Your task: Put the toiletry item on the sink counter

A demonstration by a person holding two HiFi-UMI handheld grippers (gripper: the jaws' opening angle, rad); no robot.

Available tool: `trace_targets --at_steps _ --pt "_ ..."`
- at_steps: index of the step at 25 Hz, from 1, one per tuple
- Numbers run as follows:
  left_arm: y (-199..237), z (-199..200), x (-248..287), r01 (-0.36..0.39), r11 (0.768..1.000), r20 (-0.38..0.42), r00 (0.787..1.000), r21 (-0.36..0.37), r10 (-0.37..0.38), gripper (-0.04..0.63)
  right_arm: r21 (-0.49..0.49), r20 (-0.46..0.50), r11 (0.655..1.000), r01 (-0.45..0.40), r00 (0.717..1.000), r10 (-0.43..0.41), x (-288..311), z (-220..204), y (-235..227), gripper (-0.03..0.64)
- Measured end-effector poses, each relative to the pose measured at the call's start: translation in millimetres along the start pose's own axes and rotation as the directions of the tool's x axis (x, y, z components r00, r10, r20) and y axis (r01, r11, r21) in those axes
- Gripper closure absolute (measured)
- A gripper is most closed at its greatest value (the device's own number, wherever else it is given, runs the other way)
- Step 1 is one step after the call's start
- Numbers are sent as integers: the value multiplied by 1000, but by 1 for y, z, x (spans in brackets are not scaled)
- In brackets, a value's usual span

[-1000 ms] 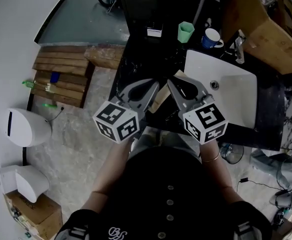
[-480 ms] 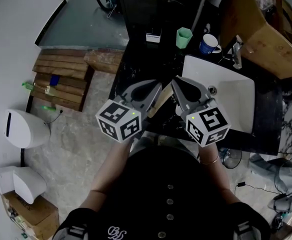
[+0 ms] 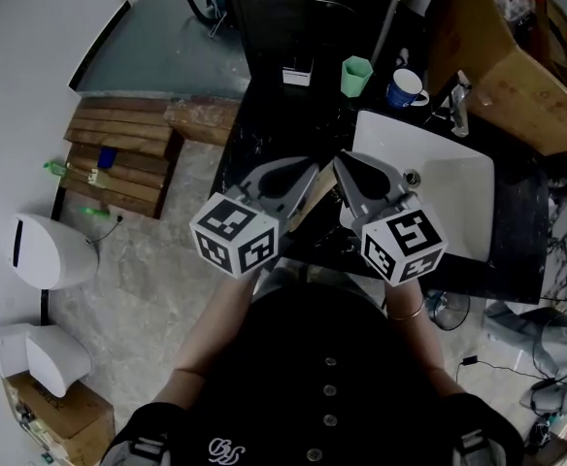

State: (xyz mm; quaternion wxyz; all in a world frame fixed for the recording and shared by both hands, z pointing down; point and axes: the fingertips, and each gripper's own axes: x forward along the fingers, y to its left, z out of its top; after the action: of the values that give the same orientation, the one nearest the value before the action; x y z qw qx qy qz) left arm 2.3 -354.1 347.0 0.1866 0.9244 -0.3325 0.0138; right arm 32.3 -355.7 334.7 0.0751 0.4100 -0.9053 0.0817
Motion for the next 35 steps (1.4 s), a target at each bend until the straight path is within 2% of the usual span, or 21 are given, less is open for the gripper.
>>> trace_targets --at_steps 12,35 --pt "-4 -8 4 18 1000 -43 999 21 -17 581 1 -18 1000 -15 1000 15 -1 -6 4 614" --pt "-13 -21 -1 46 999 -80 996 10 -45 581 6 -36 1000 -7 999 7 -5 -16 12 614"
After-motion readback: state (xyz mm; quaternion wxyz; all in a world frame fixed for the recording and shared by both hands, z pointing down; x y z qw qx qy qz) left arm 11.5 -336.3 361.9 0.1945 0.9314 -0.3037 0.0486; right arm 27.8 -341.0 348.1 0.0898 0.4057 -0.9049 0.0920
